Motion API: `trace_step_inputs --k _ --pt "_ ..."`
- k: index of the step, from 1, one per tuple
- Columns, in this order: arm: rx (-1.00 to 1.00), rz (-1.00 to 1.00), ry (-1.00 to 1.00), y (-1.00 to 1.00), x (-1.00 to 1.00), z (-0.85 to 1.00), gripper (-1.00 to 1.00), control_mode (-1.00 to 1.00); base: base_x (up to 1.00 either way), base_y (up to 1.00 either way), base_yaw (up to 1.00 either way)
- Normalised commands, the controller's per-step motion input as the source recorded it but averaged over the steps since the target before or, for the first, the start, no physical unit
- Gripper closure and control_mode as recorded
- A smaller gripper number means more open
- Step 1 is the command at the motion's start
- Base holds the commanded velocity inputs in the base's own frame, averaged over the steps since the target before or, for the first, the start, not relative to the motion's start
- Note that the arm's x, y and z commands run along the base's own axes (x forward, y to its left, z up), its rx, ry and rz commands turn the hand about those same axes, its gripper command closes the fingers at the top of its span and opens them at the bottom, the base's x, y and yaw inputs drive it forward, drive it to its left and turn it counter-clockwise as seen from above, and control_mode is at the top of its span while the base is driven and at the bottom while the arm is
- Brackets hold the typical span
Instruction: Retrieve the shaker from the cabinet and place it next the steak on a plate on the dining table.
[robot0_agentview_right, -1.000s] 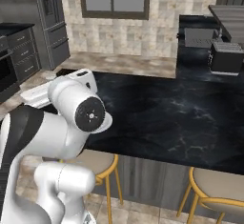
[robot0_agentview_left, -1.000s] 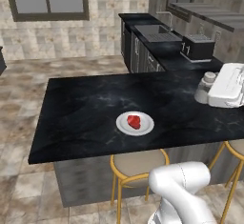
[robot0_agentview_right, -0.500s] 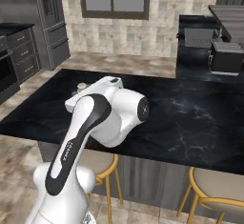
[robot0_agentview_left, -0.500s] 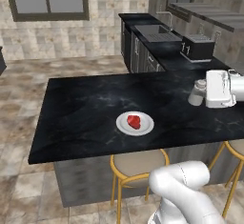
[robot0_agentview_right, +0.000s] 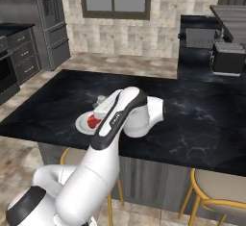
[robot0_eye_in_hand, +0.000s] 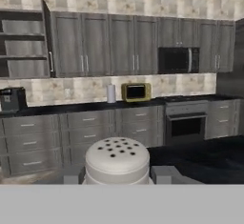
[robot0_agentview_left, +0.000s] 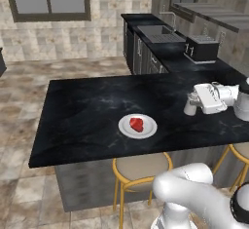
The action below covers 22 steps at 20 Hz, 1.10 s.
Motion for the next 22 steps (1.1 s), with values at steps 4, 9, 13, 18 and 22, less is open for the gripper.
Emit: trace_step_inputs --k 4,9,13,18,22 --pt "0.0 0.18 0.06 -0.08 0.4 -0.5 1.0 -1.0 0.0 0.0 0.0" --pt "-0.02 0.11 0.0 -0.02 0.23 -0.27 1.0 -1.0 0.0 0.0 0.0" --pt "-0.01 0.06 -0.01 0.0 0.09 -0.25 1.0 -1.0 0.0 0.0 0.0" --pt "-0.01 0.0 -0.06 0.0 0.02 -0.28 1.0 -1.0 0.0 0.0 0.0" --pt "0.0 -0.07 -0.13 0.0 0.0 -0.27 1.0 -1.0 0.0 0.0 0.0"
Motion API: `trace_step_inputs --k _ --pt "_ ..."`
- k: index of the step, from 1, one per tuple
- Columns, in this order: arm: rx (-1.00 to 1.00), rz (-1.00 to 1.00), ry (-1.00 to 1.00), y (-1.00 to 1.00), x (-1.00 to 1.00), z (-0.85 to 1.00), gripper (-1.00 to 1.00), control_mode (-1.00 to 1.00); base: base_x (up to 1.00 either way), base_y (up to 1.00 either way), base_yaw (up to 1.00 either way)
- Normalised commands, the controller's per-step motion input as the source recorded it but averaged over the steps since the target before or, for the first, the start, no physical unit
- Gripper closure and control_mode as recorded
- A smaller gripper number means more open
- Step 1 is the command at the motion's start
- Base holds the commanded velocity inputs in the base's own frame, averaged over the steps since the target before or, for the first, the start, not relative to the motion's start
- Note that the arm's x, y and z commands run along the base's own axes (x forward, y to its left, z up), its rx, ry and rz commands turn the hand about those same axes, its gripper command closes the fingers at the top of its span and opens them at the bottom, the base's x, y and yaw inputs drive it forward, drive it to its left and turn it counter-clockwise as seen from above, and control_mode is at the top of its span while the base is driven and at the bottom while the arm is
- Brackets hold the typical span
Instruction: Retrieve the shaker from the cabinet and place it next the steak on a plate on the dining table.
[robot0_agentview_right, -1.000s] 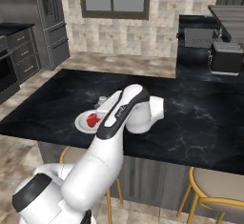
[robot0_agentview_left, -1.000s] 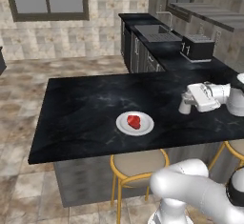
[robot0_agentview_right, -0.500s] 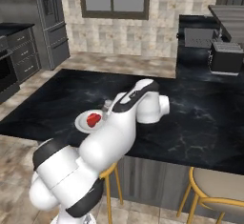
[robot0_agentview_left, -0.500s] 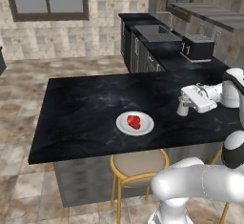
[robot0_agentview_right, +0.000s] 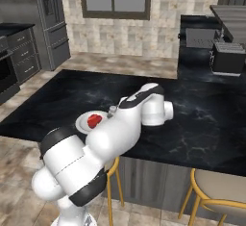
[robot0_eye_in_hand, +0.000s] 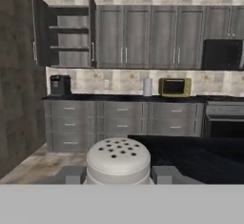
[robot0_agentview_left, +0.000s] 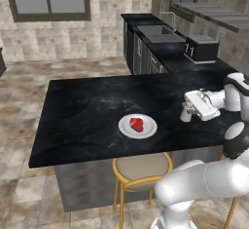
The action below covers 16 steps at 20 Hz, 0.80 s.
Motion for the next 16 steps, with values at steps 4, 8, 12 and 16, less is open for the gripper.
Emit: trace_step_inputs --k 4,8,12,16 --pt "0.0 -0.17 -0.02 0.1 0.0 -0.18 1.0 -1.0 0.0 0.0 0.0" --pt "0.0 -0.21 0.0 0.19 0.02 -0.09 1.0 -1.0 0.0 0.0 0.0" --pt "0.0 -0.18 0.01 0.15 0.11 -0.08 1.0 -1.0 0.0 0.0 0.0" --pt "0.0 -0.1 0.1 0.05 0.19 0.0 1.0 -1.0 0.0 0.0 0.0"
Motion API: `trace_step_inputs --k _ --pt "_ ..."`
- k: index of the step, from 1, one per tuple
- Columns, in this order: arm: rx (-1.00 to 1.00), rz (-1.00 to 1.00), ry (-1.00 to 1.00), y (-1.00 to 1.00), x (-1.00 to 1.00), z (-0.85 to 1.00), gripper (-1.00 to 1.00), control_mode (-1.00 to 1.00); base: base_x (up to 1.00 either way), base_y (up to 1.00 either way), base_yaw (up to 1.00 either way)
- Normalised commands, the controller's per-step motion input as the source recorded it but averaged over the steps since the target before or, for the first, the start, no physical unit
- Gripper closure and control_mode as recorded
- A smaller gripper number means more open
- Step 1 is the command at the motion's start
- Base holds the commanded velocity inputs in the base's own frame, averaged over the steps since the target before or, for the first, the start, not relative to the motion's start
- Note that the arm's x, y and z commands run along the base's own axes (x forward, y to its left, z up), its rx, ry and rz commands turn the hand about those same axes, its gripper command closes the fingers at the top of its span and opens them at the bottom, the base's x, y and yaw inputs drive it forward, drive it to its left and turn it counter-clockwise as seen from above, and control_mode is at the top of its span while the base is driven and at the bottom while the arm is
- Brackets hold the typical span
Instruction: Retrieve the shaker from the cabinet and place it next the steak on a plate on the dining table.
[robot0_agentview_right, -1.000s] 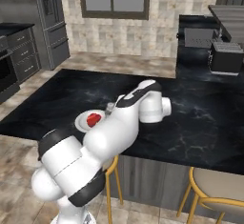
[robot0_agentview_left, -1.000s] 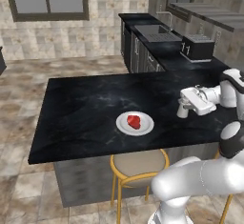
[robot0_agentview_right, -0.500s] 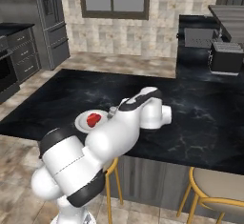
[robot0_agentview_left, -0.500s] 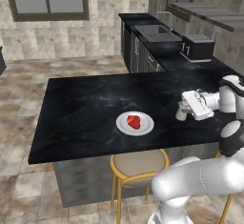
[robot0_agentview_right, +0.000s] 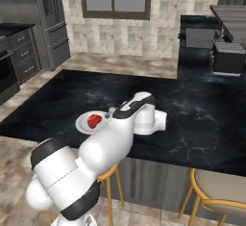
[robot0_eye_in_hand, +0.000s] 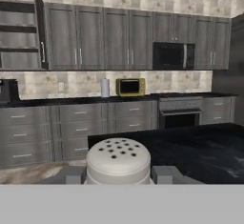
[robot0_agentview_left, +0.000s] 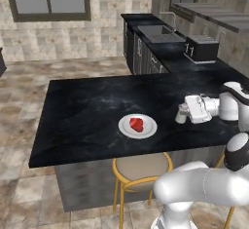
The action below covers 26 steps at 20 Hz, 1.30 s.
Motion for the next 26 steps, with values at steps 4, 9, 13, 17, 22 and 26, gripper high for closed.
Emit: trace_step_inputs --k 4,9,13,17,22,26 --pt "0.0 -0.01 0.14 0.0 0.18 -0.11 1.0 -1.0 0.0 0.0 0.0" --pt "0.0 0.0 0.04 0.0 0.07 -0.21 1.0 -1.0 0.0 0.0 0.0" --pt "-0.01 0.0 0.0 0.0 0.03 -0.15 1.0 -1.0 0.0 0.0 0.0" --pt "0.0 0.0 0.0 0.0 0.1 -0.12 1.0 -1.0 0.0 0.0 0.0" --pt "0.0 0.0 0.01 0.0 0.11 -0.2 1.0 -1.0 0.0 0.0 0.0" --pt "0.0 0.0 0.04 0.0 0.18 -0.23 1.0 -1.0 0.0 0.0 0.0"
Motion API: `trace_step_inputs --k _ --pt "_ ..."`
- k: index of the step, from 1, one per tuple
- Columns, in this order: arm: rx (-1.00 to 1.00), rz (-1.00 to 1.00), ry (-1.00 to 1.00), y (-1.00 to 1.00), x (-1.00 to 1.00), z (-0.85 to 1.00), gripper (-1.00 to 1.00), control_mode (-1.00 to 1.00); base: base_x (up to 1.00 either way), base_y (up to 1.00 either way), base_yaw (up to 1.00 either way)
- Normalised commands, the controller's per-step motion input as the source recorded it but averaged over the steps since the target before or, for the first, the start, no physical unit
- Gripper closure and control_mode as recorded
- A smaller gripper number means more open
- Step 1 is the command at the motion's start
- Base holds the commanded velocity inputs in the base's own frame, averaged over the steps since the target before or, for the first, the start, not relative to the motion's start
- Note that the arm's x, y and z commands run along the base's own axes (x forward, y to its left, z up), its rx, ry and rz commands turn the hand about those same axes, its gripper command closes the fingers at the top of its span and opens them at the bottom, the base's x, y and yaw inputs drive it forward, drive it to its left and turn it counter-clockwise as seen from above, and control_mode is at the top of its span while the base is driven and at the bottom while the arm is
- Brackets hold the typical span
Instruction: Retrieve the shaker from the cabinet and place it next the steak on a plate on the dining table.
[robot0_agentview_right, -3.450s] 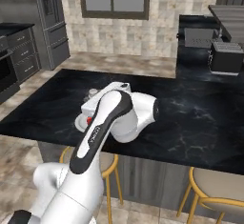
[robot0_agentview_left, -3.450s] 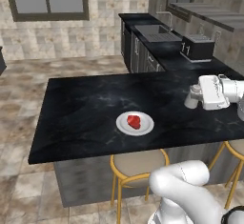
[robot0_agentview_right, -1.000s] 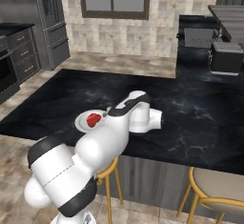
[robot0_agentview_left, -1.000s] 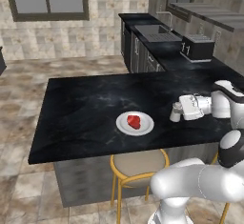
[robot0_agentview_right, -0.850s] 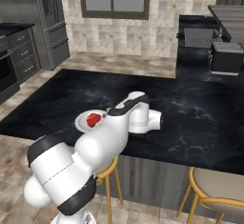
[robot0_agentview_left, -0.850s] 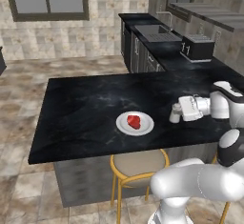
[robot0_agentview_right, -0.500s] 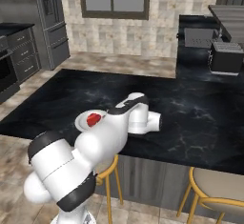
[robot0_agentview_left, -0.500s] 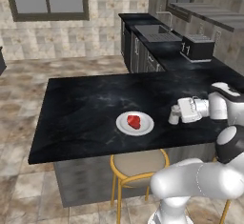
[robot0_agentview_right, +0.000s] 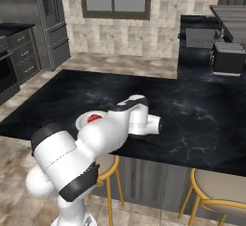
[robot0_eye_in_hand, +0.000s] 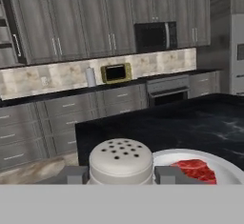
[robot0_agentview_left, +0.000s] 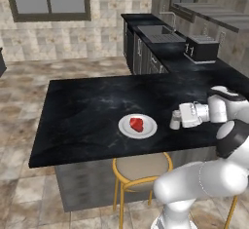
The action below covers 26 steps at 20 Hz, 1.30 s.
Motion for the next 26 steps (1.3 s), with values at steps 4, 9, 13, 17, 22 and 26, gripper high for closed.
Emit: trace_step_inputs --k 4,9,13,17,22,26 --pt "0.0 0.0 0.02 0.0 0.28 -0.17 1.0 -1.0 0.0 0.0 0.0" --pt "0.0 0.0 0.0 0.0 0.28 -0.13 1.0 -1.0 0.0 0.0 0.0" --pt "0.0 0.0 0.0 0.0 0.22 -0.15 1.0 -1.0 0.0 0.0 0.0" --pt "0.0 0.0 0.0 0.0 0.18 -0.19 1.0 -1.0 0.0 0.0 0.0" --pt "-0.01 0.0 0.0 0.0 0.13 -0.18 1.0 -1.0 0.0 0.0 0.0" --pt "-0.01 0.0 -0.01 0.0 0.1 -0.14 1.0 -1.0 0.0 0.0 0.0"
